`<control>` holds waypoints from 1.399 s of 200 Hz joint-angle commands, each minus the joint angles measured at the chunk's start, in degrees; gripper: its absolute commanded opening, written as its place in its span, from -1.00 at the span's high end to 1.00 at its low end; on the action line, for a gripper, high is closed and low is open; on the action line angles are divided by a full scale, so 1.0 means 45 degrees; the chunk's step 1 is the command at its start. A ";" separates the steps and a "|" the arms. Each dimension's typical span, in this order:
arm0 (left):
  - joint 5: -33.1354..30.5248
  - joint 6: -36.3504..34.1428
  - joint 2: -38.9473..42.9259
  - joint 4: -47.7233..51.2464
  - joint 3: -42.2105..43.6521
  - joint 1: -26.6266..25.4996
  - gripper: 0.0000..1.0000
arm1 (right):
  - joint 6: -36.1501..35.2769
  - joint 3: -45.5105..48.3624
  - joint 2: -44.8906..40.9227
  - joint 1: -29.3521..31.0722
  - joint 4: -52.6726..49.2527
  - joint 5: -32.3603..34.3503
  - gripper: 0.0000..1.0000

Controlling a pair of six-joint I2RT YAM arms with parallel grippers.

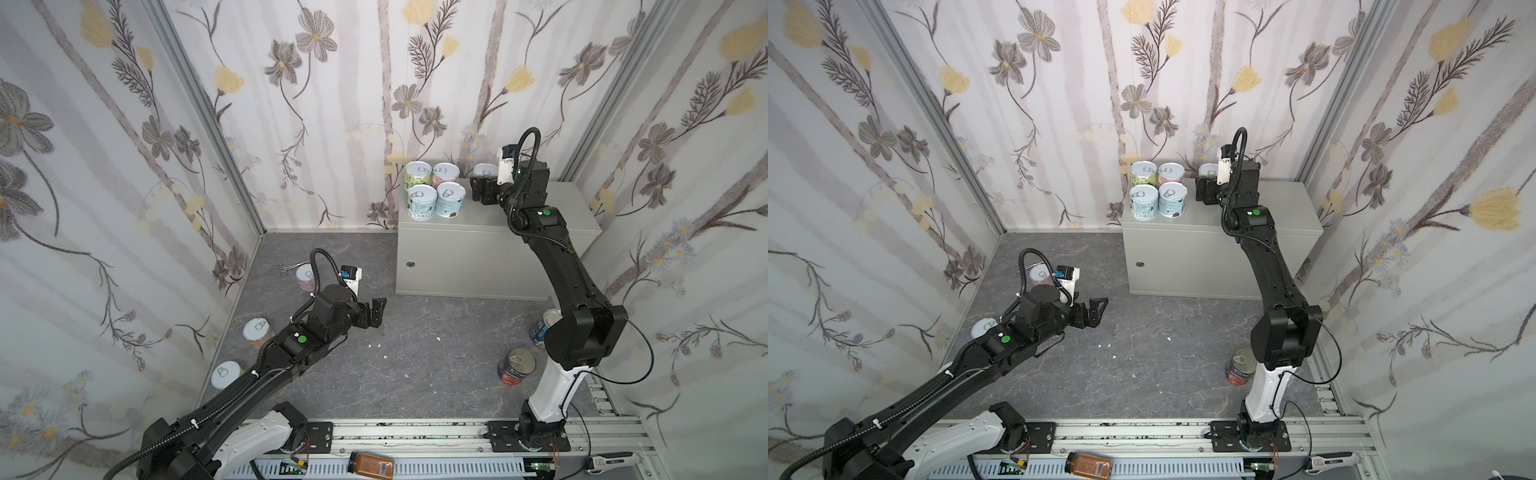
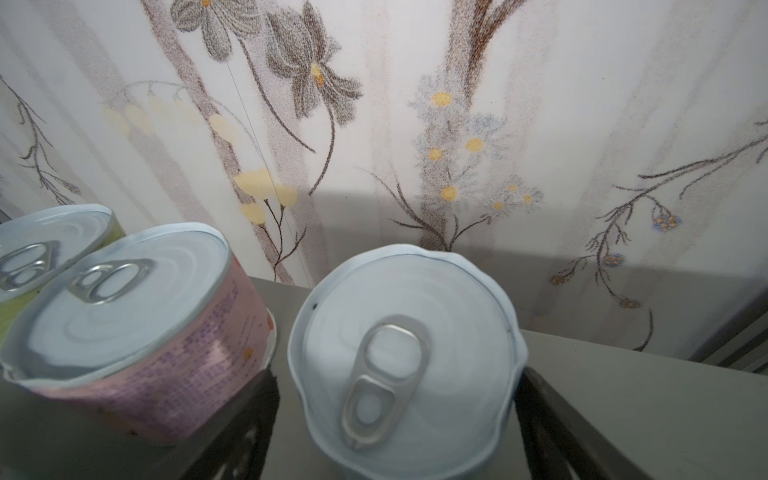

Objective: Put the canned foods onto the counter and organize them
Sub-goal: 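Lower the light-blue can with the right gripper beside the pink can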

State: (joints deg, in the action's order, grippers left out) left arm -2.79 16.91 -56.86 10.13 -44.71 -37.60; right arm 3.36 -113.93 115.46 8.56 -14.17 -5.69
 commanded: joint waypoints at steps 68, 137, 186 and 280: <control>-0.0030 0.0151 -0.0097 -0.0162 -0.0001 0.0016 -1.00 | -0.0374 -0.0077 0.0287 -0.0085 0.1172 -0.0567 -0.61; -0.0083 0.0113 -0.0255 -0.0161 -0.0065 0.0014 -1.00 | -0.0355 -0.0077 0.0494 -0.0088 0.1400 -0.0939 -0.36; -0.0084 0.0091 -0.0274 -0.0162 -0.0076 0.0010 -1.00 | -0.0414 -0.0025 0.0441 -0.0085 0.1346 -0.1295 -0.33; -0.0064 0.0091 -0.0177 -0.0142 -0.0123 0.0017 -1.00 | -0.0296 0.0593 0.0163 0.0150 0.1663 -0.1583 -0.32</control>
State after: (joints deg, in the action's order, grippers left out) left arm -2.81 16.95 -58.06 10.28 -44.88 -37.60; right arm 2.31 -111.68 116.66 9.02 -7.18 -11.60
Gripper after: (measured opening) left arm 0.998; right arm 0.699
